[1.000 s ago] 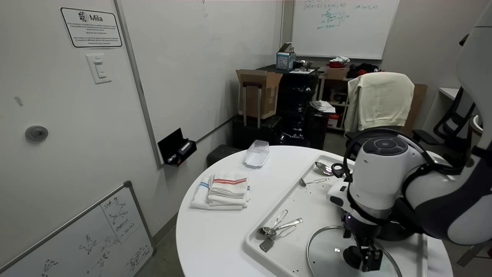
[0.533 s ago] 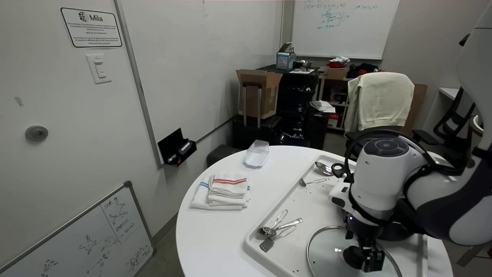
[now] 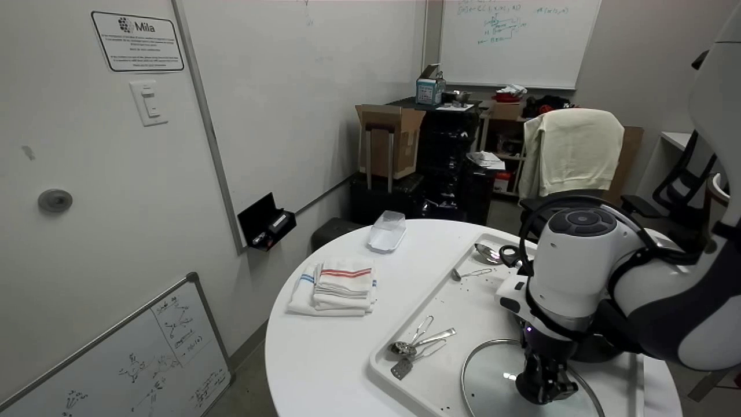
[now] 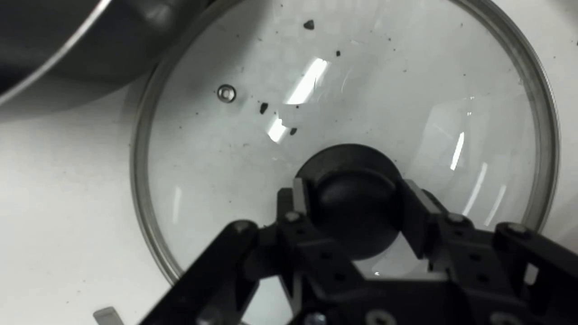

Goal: Put the glass lid on the black pot.

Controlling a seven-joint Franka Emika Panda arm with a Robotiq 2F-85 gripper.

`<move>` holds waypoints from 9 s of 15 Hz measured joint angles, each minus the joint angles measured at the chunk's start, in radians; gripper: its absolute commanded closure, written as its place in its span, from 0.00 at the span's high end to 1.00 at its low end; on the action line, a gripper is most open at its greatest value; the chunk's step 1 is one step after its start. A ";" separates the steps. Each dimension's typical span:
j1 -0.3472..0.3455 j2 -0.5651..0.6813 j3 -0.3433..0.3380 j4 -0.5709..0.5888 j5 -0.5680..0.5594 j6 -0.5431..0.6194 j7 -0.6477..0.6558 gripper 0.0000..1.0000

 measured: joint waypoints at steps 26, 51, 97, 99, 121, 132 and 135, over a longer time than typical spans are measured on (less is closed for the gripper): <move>-0.083 -0.135 0.120 -0.014 0.000 0.002 -0.007 0.25; -0.204 -0.355 0.114 -0.057 0.000 -0.204 -0.043 0.25; -0.508 -0.355 0.012 -0.269 0.039 -0.006 -0.397 0.25; -0.505 -0.354 0.011 -0.267 0.038 -0.006 -0.397 0.25; -0.484 -0.321 -0.002 -0.228 0.036 -0.007 -0.371 1.00; -0.490 -0.386 0.034 -0.250 0.036 -0.019 -0.367 1.00; -0.493 -0.427 0.047 -0.266 0.037 -0.034 -0.367 1.00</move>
